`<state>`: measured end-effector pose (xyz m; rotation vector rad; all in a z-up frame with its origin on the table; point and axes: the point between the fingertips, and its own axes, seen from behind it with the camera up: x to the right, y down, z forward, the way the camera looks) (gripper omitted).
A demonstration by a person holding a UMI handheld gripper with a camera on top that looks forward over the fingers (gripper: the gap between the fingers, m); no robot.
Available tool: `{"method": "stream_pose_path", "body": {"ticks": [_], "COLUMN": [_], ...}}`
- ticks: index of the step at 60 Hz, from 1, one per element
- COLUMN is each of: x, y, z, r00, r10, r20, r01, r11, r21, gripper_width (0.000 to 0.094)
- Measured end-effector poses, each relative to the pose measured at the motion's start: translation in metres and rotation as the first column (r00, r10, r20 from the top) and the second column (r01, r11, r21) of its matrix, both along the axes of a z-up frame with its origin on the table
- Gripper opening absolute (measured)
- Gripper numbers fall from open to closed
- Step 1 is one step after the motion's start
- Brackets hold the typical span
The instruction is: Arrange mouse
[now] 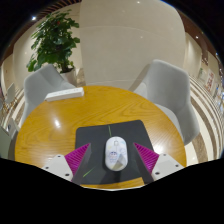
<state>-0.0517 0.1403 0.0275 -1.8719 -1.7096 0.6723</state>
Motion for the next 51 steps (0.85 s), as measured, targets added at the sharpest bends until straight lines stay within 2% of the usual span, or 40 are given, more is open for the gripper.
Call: {"method": "stream_pose_path", "body": {"ticks": [10,18,25,30,51], "x": [0.057,0.114,0.154,0.176,0.196], "y": [-0.053,-0.094,-0.129,-0.141,-0.168], "z": [0.07,0.098,0.104,0.1,0.092], "r00": [0.999,0.998,0.995,0.992,0.991], "r10": [0.035,0.065,0.1,0.122,0.115], "r20": [0.002,0.009,0.024,0.039,0.061], "r01": [-0.035,-0.064,-0.099,-0.122,-0.116], "r11": [0.999,0.997,0.994,0.992,0.993], "r21": [-0.026,-0.039,-0.053,-0.021,-0.002], "gripper_width": [0.0862,0.0862,0.0862,0.0859,0.0864]}}
